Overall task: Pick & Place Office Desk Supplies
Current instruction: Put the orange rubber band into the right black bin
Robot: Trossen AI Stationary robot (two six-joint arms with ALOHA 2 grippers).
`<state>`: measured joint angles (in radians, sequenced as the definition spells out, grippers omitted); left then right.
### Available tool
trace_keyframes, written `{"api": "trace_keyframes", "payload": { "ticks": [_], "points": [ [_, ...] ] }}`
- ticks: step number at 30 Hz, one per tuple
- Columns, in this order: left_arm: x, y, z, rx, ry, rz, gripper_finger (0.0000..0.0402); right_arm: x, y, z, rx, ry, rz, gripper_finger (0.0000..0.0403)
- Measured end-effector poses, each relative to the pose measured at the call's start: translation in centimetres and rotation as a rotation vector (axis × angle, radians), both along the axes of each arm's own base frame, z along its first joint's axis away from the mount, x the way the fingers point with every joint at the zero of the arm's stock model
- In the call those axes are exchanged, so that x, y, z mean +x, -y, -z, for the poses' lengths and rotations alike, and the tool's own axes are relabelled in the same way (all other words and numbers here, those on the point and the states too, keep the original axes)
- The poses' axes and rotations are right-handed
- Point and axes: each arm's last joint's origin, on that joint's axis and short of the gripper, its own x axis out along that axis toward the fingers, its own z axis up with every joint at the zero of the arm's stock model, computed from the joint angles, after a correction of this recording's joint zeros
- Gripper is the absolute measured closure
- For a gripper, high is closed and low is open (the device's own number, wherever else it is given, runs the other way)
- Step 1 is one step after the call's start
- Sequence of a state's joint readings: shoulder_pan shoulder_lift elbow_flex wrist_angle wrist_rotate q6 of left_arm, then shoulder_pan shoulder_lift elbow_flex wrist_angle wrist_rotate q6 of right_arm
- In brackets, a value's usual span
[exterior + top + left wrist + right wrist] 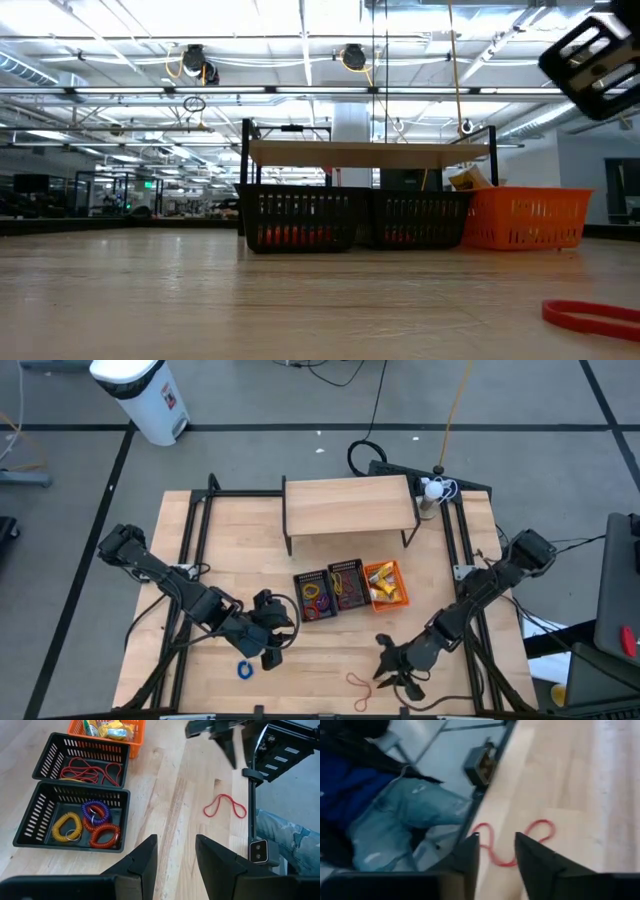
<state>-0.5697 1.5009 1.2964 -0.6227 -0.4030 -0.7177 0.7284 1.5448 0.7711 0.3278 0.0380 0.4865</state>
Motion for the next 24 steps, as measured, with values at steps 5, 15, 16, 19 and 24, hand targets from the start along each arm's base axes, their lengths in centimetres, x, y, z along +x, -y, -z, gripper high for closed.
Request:
{"api": "trace_keyframes", "payload": {
  "ticks": [5,15,16,19,24],
  "points": [
    [0.0,0.0,0.0,0.0,0.0,0.0,0.0268,0.3,0.0,1.1,-0.057,-0.007,0.054,0.0223],
    [0.0,0.0,0.0,0.013,0.009,-0.015,0.0268,0.8,-0.5,4.8,-0.086,-0.119,0.095,0.0157],
    [0.0,0.0,0.0,0.014,0.01,-0.017,0.0268,0.9,-0.5,5.1,-0.083,-0.123,0.098,0.0157],
    [0.0,0.0,0.0,0.015,0.01,-0.017,0.0268,1.3,-0.9,5.9,-0.064,-0.105,0.096,0.0157],
    [0.0,0.0,0.0,0.012,0.01,-0.02,0.0268,1.8,-1.3,7.3,-0.041,-0.078,0.092,0.0164]
  ]
}}
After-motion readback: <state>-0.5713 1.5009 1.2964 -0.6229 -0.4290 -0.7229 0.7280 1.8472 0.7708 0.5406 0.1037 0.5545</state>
